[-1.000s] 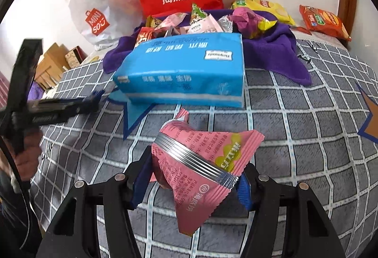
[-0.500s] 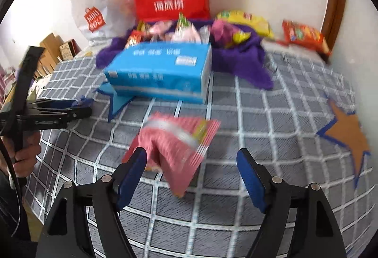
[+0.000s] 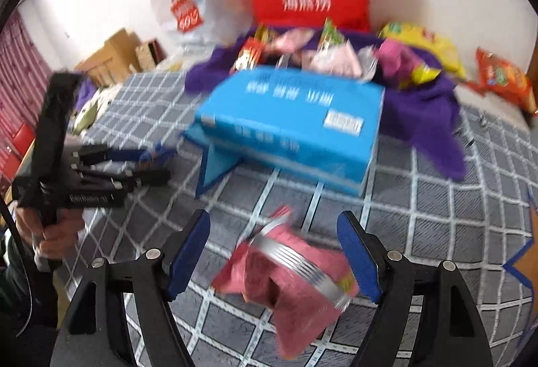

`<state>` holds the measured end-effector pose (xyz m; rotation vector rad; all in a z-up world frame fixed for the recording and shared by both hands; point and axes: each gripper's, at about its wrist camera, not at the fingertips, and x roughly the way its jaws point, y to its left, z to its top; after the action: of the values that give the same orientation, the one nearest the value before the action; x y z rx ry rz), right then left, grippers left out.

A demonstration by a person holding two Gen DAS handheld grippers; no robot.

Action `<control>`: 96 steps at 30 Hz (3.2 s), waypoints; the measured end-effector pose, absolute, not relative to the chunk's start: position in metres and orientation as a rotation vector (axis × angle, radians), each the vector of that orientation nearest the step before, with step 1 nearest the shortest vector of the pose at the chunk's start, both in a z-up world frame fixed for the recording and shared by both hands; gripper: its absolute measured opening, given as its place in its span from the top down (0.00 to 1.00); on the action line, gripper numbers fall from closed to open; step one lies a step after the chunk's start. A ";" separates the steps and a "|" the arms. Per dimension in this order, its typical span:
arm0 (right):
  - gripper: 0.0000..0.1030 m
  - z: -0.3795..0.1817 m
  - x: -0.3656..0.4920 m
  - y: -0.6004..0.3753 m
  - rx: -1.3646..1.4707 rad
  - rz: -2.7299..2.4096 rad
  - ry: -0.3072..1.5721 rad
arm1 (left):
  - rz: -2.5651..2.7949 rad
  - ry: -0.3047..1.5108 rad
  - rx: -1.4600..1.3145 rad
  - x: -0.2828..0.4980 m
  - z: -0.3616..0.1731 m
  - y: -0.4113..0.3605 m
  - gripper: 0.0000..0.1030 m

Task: Organize snacks
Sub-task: 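Grasp the blue chip-cookie bag with the left tool while the right holds the pink snack, then carry the blue bag in the left tool and pink snack in the right over the towel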

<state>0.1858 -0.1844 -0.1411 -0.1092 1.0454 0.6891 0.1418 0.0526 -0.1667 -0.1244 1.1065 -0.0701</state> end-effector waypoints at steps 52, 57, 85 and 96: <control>0.50 -0.056 0.150 -0.210 -0.053 0.296 0.888 | -0.162 0.951 -0.189 0.115 -0.055 0.016 0.54; 0.50 -0.037 0.155 -0.206 -0.043 0.290 0.854 | -0.167 0.934 -0.175 0.121 -0.041 0.016 0.54; 0.50 -0.003 0.252 -0.181 -0.036 0.276 0.790 | -0.094 0.877 -0.168 0.203 -0.008 0.057 0.54; 0.50 -0.008 0.296 -0.173 -0.026 0.261 0.789 | -0.096 0.883 -0.167 0.247 -0.013 0.064 0.54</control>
<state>0.2964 -0.1727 -0.0080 -0.0263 0.7894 0.2610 0.2475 0.0639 -0.0125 -0.1665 0.8834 -0.0956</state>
